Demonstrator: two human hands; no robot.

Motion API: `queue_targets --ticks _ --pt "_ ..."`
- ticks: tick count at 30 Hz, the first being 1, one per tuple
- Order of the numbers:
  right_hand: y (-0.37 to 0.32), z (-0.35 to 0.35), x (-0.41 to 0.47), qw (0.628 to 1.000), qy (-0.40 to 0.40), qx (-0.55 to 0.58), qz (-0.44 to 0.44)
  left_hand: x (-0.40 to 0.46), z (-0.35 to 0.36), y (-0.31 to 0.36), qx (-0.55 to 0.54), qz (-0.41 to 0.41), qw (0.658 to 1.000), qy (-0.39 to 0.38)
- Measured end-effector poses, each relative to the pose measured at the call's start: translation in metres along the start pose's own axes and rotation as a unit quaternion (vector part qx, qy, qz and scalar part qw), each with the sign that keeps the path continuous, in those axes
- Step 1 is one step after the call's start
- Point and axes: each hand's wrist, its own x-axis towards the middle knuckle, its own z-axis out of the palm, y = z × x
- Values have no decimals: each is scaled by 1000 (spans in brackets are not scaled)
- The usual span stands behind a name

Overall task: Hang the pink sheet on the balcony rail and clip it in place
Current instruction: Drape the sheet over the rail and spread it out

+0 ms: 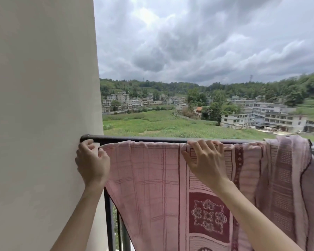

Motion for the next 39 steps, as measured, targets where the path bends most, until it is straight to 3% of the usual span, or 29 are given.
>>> queue_targets --ticks 2,4,6,9,10,14,18,23,27,32,39 --pt "4 -2 -3 1000 11 4 -13 -28 14 17 44 164 985 -9" --pt "13 -10 -6 1000 -6 10 -25 -62 42 42 45 317 944 -82" --pt "29 -22 -5 999 -36 13 -6 -98 73 72 5 390 905 -173" --pt "66 -42 -11 996 -61 -5 63 -137 106 106 -13 387 878 -281" --pt "80 -49 -16 996 -58 -3 72 -144 116 108 7 388 877 -284" --pt "123 -72 -45 998 -33 -45 6 -160 141 103 136 412 879 -197" --pt "158 -88 -67 994 12 -87 65 -166 148 105 150 379 901 -147" --pt "159 -89 -86 970 92 58 219 -168 149 108 145 361 912 -131" --pt "145 -85 -88 902 92 241 345 -169 151 110 145 351 918 -115" --pt "158 -102 -68 953 3 129 275 -168 151 107 141 361 915 -115" --pt "195 -148 -25 948 18 126 292 -172 154 109 135 362 918 -86"
